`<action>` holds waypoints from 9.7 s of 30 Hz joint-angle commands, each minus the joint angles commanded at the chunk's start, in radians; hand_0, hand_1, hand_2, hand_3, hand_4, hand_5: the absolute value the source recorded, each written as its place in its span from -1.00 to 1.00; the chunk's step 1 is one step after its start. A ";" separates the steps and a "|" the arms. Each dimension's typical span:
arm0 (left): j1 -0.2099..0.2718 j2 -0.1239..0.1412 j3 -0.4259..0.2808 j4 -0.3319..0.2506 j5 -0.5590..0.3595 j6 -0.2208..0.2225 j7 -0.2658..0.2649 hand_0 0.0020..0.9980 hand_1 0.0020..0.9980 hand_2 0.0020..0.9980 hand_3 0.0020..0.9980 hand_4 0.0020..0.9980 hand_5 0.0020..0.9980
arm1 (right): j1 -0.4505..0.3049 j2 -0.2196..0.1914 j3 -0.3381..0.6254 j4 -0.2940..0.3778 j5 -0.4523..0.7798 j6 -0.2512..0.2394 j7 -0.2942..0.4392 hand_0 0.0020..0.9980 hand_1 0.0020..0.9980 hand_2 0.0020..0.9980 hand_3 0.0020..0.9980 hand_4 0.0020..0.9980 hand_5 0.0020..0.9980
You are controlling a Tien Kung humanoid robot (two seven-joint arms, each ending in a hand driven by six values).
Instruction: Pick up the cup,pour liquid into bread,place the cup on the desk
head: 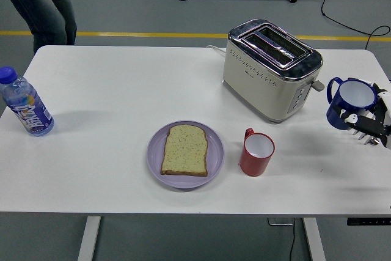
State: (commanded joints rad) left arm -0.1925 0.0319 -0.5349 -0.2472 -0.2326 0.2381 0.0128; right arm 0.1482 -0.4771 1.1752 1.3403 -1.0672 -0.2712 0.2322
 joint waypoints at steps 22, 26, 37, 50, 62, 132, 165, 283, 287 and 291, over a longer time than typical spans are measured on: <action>0.011 -0.007 -0.029 0.000 0.051 0.003 0.018 0.38 0.51 0.55 0.22 -0.21 1.00 | -0.030 0.120 -0.009 -0.111 -0.014 -0.015 0.062 -0.07 -0.08 0.12 0.13 0.30 -1.00; 0.012 -0.007 -0.028 0.000 0.051 0.001 0.018 0.38 0.51 0.55 0.22 -0.21 1.00 | -0.030 0.127 -0.023 -0.122 -0.019 -0.015 0.065 -0.07 -0.08 0.12 0.13 0.30 -1.00; 0.006 -0.009 -0.015 0.001 0.030 -0.002 0.014 0.38 0.51 0.55 0.22 -0.21 1.00 | -0.024 0.146 -0.060 -0.155 -0.026 -0.018 0.076 -0.06 -0.07 0.12 0.14 0.30 -1.00; 0.004 -0.014 -0.013 0.002 0.028 -0.003 0.014 0.38 0.51 0.55 0.22 -0.21 1.00 | -0.001 0.158 -0.110 -0.218 -0.012 -0.006 0.114 -0.06 -0.07 0.13 0.14 0.30 -1.00; 0.002 -0.014 -0.011 0.002 0.024 -0.004 0.012 0.38 0.51 0.55 0.22 -0.21 1.00 | 0.006 0.159 -0.146 -0.273 -0.003 -0.001 0.132 -0.05 -0.07 0.13 0.13 0.30 -1.00; 0.007 -0.014 -0.023 -0.001 0.054 -0.003 0.021 0.38 0.51 0.55 0.22 -0.21 1.00 | 0.016 0.187 -0.176 -0.402 -0.007 0.071 0.155 0.60 0.35 0.55 0.53 0.39 -1.00; 0.000 -0.012 -0.006 -0.001 0.030 -0.005 0.015 0.38 0.51 0.55 0.22 -0.21 1.00 | 0.039 0.198 -0.151 -0.426 -0.029 0.079 0.168 0.83 0.58 0.86 0.98 0.62 -1.00; -0.001 -0.010 -0.015 0.001 0.041 -0.002 0.015 0.38 0.51 0.55 0.22 -0.21 1.00 | -0.056 0.161 0.307 0.132 0.986 0.103 -0.224 0.50 0.29 0.37 0.38 0.39 -0.26; -0.002 -0.010 -0.017 0.001 0.044 -0.001 0.017 0.38 0.51 0.55 0.22 -0.21 1.00 | -0.053 0.165 0.309 0.100 0.997 0.086 -0.240 0.50 0.29 0.37 0.38 0.39 -0.26; 0.000 -0.011 -0.018 0.001 0.044 0.000 0.016 0.38 0.51 0.55 0.22 -0.21 1.00 | -0.057 0.167 0.312 0.082 1.002 0.089 -0.252 0.49 0.29 0.37 0.39 0.37 -0.21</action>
State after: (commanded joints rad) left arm -0.1930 0.0208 -0.5529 -0.2463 -0.1891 0.2379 0.0289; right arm 0.0913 -0.3099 1.4870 1.4223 -0.0652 -0.1822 -0.0196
